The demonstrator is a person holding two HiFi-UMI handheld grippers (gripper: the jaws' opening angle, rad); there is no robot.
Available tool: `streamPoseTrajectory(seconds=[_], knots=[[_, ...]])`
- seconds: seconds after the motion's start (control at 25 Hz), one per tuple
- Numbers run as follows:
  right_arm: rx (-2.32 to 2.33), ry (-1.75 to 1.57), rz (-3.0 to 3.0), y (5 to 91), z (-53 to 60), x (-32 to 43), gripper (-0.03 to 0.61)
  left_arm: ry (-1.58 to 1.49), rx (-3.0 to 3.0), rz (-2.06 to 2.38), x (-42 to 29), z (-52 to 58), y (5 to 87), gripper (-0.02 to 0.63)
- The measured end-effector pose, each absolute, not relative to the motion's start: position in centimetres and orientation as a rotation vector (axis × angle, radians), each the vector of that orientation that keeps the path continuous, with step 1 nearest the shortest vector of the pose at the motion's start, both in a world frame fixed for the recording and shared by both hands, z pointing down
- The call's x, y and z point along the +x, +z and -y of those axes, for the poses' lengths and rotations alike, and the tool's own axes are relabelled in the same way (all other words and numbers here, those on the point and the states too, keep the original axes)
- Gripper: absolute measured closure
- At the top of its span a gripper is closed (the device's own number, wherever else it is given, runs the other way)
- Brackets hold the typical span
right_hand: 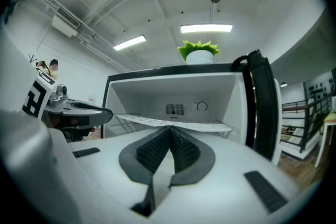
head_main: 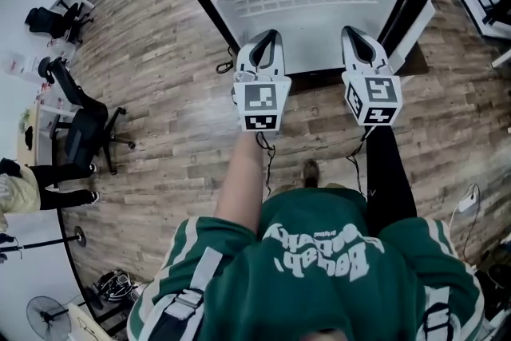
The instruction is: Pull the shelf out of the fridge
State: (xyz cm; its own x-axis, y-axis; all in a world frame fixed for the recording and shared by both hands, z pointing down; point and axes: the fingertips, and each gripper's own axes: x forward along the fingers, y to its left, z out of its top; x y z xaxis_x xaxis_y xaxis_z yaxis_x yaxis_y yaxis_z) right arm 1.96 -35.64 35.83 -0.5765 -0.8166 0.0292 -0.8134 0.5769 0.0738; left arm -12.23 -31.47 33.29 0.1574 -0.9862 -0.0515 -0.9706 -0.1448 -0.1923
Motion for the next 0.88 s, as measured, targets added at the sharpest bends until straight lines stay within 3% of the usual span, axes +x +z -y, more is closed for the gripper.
streamPoseTrajectory(seconds=[0.88], knots=[[1.342,0.225,2.879,37.9,40.8,-0.1,0.566,-0.160,-2.209,-1.979,-13.0,34.9,34.2,0.597]])
